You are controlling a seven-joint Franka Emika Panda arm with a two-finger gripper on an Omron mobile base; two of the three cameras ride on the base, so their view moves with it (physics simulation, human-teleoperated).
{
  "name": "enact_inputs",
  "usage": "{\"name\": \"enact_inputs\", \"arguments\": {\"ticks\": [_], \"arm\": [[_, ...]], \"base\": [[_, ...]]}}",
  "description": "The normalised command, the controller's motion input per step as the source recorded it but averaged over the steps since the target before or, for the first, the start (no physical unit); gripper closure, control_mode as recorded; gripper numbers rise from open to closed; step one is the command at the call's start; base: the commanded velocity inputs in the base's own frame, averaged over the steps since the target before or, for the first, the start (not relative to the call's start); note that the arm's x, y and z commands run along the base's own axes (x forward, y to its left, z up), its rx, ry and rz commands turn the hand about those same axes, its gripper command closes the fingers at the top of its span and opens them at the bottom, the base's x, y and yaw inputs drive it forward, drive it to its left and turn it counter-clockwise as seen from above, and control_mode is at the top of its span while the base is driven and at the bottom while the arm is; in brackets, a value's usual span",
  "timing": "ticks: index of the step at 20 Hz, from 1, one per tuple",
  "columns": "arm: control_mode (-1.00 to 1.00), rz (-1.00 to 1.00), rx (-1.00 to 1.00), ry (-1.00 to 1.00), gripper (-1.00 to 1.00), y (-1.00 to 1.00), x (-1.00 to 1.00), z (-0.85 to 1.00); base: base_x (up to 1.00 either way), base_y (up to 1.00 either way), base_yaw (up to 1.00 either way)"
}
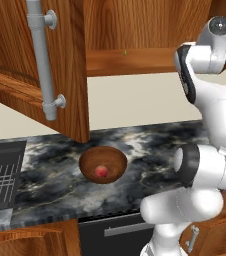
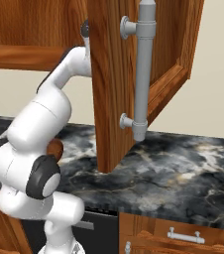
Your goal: Open the cabinet. Pick the peach and orange from the cabinet and place them into the bowl. Then close the cabinet.
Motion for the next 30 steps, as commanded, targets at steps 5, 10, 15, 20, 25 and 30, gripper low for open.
{"name": "enact_inputs", "arguments": {"ticks": [5,10,15,20,25,30], "arm": [[-1.00,0.00,-0.09,-0.07,1.00,-0.03,-0.74,0.13],[-1.00,0.00,-0.10,-0.05,1.00,0.00,-0.83,0.32],[-1.00,0.00,-0.04,0.04,1.00,0.08,-0.72,0.08],[-1.00,0.00,0.00,0.14,1.00,0.24,-0.55,0.00],[-1.00,0.00,0.00,0.16,1.00,0.30,-0.46,0.00],[-1.00,0.00,0.00,0.15,1.00,0.29,-0.28,-0.03]], "base": [[0.00,0.00,0.00],[0.00,0.00,0.00],[0.00,0.00,0.00],[0.00,0.00,0.00],[0.00,0.00,0.00],[0.00,0.00,0.00]]}}
